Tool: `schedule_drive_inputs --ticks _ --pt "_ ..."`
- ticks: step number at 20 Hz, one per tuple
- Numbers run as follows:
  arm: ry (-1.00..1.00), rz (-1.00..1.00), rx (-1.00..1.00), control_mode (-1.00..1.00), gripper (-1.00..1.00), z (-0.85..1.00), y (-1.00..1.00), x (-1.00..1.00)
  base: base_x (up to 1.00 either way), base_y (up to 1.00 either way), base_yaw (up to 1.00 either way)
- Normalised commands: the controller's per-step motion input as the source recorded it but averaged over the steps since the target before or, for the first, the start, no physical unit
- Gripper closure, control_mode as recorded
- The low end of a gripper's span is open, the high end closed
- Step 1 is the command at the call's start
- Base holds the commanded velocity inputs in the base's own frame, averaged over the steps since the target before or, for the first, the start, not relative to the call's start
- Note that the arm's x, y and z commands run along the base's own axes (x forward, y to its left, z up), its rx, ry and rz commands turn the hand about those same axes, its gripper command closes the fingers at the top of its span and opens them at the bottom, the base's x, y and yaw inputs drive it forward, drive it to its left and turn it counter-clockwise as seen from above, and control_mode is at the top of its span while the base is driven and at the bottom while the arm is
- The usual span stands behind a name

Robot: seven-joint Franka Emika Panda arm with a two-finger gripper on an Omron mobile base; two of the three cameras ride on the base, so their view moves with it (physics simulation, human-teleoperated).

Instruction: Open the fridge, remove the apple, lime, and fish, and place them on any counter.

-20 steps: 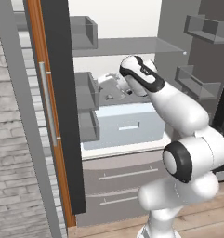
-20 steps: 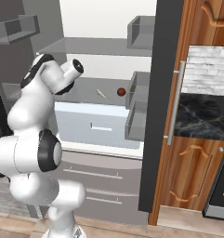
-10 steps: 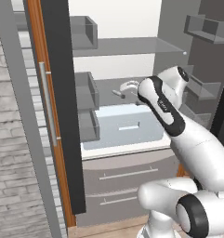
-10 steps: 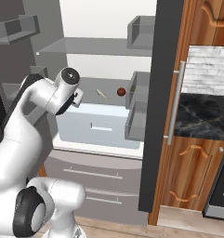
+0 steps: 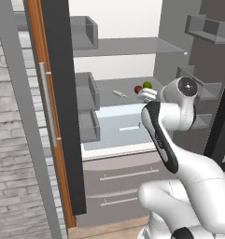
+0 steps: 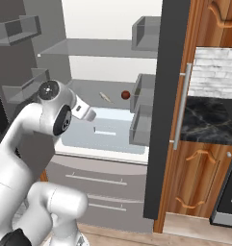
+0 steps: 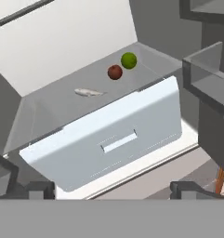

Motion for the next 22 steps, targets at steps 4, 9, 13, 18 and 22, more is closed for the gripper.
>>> schedule_drive_inputs --ticks 4,9,13,18,22 --pt "0.02 -0.08 -0.21 -1.0 -1.0 0.36 -0.24 -0.17 0.0 0.0 0.0" --pt "0.01 0.08 -0.01 -1.0 -1.0 0.13 -0.13 -0.29 0.0 0.0 0.0" --pt "0.15 0.13 -0.03 -1.0 -1.0 0.27 -0.01 -0.15 0.0 0.0 0.0" --pt "0.28 0.15 -0.08 -1.0 -1.0 0.3 0.0 0.0 0.0 0.0 0.0" --pt "0.18 0.08 -0.12 -1.0 -1.0 0.07 0.1 -0.04 0.0 0.0 0.0"
